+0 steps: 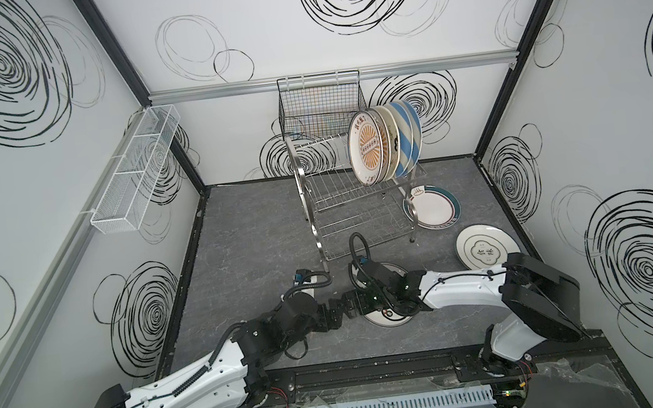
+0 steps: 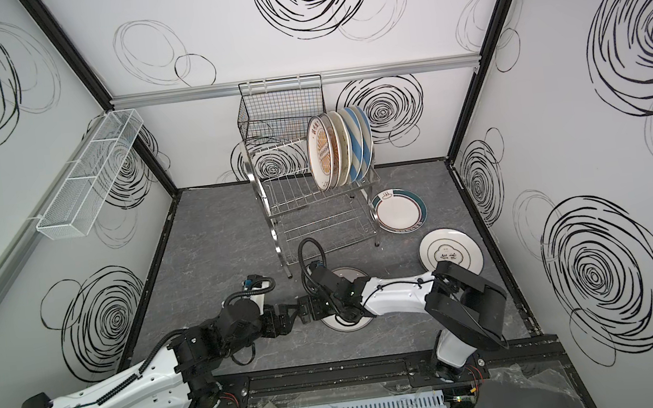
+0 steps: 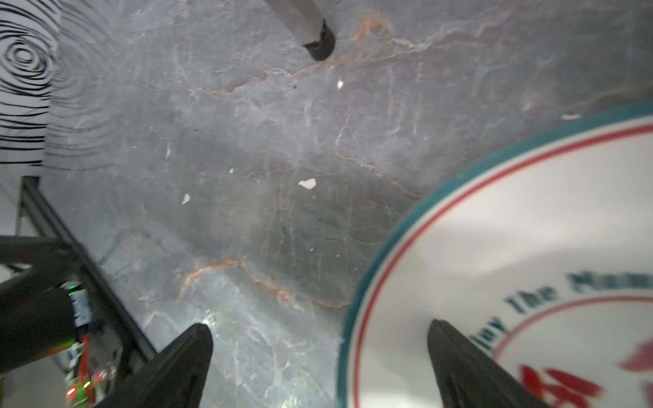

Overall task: Load the plates into the dish rack
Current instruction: 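Drag the red-lettered plate toward the left gripper with the right gripper, then push the plate rim into the right gripper with the left while it closes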

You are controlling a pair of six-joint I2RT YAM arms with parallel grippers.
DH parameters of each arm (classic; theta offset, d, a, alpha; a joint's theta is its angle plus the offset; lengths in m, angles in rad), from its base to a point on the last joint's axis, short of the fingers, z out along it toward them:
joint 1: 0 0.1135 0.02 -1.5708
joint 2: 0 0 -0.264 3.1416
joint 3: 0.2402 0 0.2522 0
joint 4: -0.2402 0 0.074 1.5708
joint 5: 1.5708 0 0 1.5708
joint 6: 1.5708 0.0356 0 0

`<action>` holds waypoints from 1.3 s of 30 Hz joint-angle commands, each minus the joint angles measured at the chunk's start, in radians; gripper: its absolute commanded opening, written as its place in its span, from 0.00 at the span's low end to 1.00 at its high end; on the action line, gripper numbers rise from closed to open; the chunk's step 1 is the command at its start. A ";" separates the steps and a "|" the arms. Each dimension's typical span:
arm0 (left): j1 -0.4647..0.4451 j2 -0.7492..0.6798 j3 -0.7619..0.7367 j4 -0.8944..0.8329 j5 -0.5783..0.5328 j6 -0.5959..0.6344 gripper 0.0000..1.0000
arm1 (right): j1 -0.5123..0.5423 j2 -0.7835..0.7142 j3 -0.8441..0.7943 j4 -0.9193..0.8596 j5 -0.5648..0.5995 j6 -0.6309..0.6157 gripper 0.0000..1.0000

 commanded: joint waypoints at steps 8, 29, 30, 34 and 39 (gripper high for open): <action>0.001 0.014 0.005 0.009 -0.049 0.008 0.96 | -0.014 -0.304 -0.056 -0.238 0.214 0.071 1.00; 0.032 0.378 0.044 0.362 0.051 0.041 0.96 | -0.279 -1.005 -0.498 -0.377 0.171 0.180 0.79; 0.033 0.390 0.048 0.368 0.053 0.044 0.96 | -0.291 -0.994 -0.506 -0.361 0.158 0.171 0.79; 0.033 0.433 0.051 0.404 0.071 0.047 0.96 | -0.333 -0.960 -0.545 -0.246 0.082 0.114 0.78; 0.027 0.491 0.037 0.469 0.112 0.027 0.96 | -0.389 -0.910 -0.588 -0.121 -0.023 0.088 0.76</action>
